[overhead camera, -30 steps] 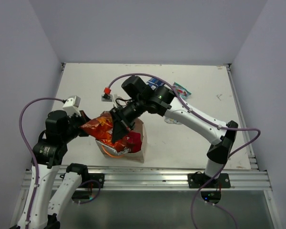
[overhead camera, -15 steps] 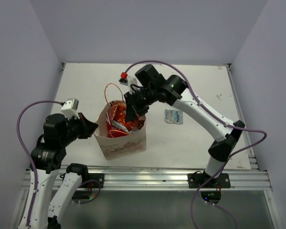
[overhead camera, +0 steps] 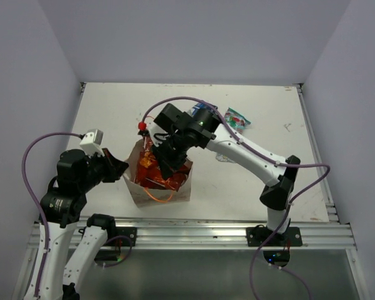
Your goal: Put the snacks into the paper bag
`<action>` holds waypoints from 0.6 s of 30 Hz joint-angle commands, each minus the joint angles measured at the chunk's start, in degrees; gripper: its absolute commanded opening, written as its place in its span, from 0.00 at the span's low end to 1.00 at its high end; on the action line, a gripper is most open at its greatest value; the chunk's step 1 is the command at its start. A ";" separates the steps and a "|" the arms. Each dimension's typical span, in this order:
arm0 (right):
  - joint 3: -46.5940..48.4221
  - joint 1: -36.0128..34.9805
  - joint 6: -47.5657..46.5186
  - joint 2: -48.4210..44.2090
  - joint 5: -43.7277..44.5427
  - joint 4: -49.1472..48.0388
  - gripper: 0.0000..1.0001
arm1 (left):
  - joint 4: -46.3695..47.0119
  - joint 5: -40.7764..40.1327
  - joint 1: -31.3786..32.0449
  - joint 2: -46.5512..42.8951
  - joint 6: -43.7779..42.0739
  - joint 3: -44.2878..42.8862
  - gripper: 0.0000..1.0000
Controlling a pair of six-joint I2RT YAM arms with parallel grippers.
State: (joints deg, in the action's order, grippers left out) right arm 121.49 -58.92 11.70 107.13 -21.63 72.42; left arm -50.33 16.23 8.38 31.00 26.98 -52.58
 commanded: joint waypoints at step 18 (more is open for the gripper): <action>23.64 1.93 2.96 -7.62 19.15 -0.69 0.93 | 3.04 1.09 0.06 1.87 0.53 1.07 0.00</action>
State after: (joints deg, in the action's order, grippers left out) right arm 144.99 -60.90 12.40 107.15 -9.08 74.17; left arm -48.84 16.29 8.38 31.97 27.05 -51.66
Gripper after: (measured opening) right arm 0.920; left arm 0.009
